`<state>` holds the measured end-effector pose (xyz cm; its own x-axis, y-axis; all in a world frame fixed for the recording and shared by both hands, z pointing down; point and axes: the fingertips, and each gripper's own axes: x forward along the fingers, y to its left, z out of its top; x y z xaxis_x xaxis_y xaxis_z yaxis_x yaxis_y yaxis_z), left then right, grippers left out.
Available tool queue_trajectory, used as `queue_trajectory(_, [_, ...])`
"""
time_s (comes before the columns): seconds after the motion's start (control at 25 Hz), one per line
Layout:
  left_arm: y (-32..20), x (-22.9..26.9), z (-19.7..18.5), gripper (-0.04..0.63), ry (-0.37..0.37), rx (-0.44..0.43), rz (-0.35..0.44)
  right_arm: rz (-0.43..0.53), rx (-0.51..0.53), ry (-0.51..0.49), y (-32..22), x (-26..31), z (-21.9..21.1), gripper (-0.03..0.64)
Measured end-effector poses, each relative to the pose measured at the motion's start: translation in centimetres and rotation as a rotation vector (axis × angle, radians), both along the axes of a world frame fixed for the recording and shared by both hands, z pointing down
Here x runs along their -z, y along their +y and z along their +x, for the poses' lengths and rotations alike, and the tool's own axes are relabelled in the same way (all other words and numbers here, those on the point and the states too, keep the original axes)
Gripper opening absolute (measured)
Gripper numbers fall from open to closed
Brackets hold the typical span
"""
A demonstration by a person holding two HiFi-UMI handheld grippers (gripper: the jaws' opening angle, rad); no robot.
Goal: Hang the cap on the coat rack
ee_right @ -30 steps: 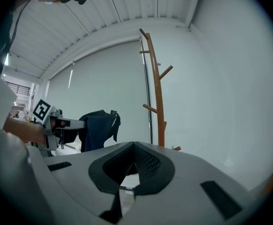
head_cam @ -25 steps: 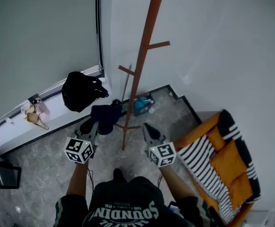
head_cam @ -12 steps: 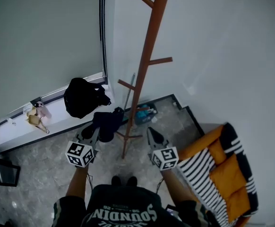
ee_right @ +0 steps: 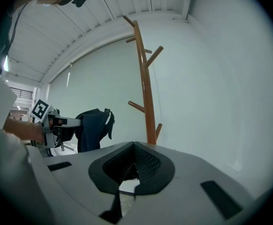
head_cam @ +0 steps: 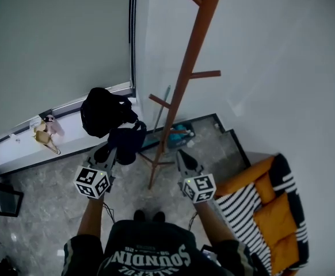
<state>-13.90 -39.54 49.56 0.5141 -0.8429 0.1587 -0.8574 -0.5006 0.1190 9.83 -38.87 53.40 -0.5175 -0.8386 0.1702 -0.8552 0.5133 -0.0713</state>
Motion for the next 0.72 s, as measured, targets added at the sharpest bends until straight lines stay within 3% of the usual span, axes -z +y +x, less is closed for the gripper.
queue_trajectory(0.28, [-0.3, 3.0, -3.3, 0.042, 0.023, 0.061, 0.047, -0.010, 0.027, -0.015, -0.3, -0.5, -1.4, -0.002])
queue_trajectory(0.72, [-2.3, 6.8, -4.6, 0.043, 0.034, 0.043, 0.091, -0.017, 0.038, -0.011, 0.3, -0.5, -2.3, -0.002])
